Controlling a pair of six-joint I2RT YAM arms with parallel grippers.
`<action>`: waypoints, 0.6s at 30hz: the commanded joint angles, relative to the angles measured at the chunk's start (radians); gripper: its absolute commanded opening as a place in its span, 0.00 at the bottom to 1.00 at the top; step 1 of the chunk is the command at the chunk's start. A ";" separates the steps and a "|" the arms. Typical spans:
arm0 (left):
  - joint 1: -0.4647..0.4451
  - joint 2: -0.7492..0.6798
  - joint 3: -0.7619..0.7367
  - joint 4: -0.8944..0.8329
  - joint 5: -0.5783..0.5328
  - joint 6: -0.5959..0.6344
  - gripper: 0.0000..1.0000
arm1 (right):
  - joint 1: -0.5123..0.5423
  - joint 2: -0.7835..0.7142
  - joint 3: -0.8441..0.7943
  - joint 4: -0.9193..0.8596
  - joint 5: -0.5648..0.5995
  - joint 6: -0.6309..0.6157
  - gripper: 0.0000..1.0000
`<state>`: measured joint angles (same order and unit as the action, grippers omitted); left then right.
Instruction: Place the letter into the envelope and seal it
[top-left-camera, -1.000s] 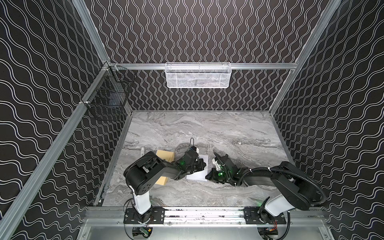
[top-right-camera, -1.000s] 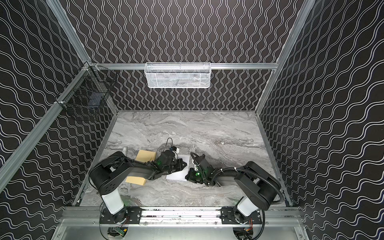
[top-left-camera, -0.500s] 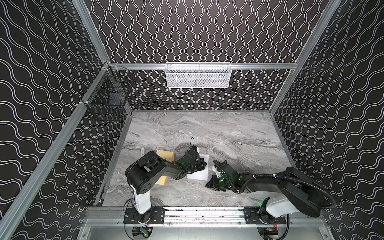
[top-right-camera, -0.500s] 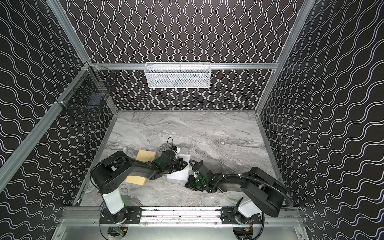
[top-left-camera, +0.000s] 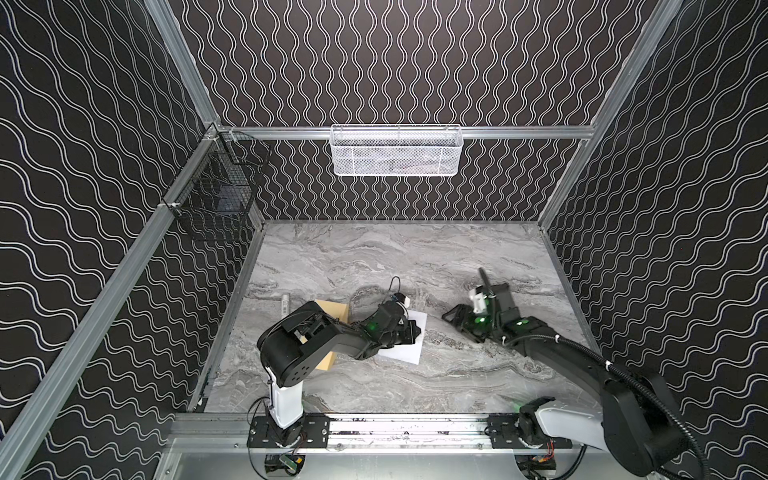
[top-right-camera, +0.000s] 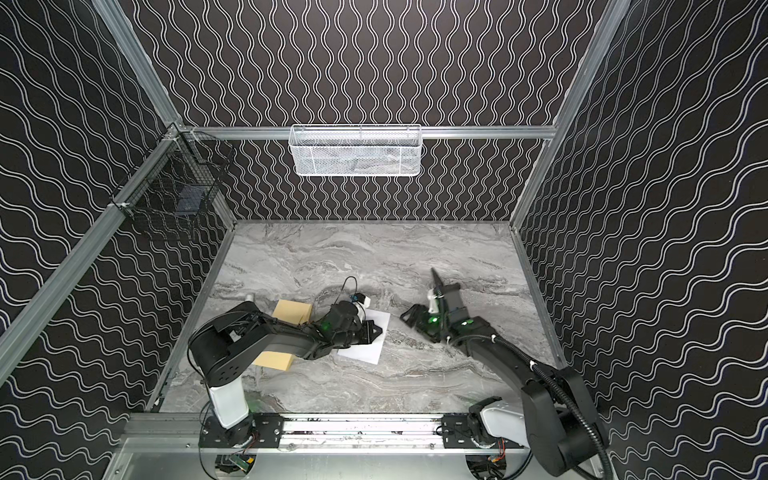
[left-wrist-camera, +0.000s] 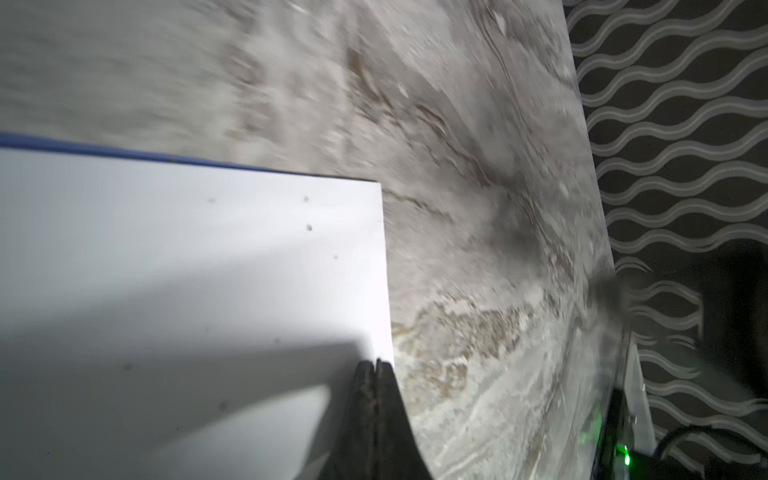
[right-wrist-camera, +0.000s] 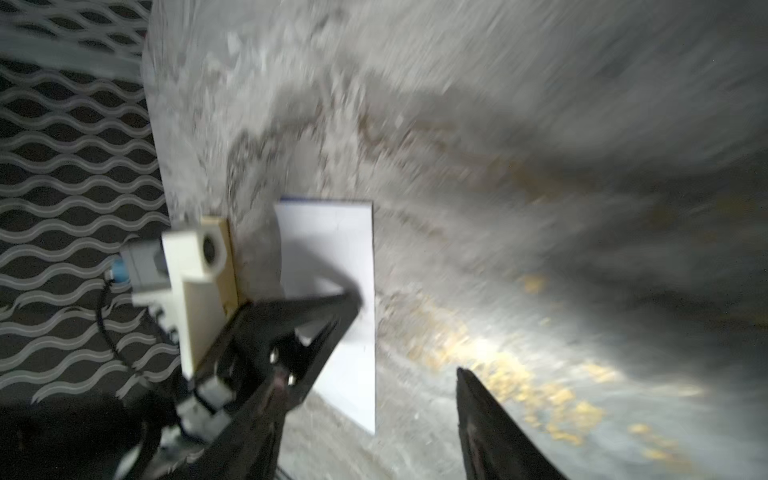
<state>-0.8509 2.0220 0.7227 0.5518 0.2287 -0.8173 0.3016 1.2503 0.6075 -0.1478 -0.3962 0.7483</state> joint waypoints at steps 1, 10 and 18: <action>-0.036 0.019 0.021 -0.132 0.082 0.096 0.00 | -0.106 0.048 0.052 -0.066 -0.128 -0.170 0.68; -0.109 0.037 0.111 -0.148 0.212 0.228 0.00 | -0.193 0.157 -0.001 0.049 -0.263 -0.219 0.64; -0.117 0.022 0.150 -0.186 0.255 0.304 0.00 | -0.189 0.059 -0.155 0.051 -0.262 -0.189 0.62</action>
<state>-0.9665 2.0548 0.8635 0.3706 0.4496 -0.5674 0.1097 1.3331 0.4873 -0.1101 -0.6445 0.5533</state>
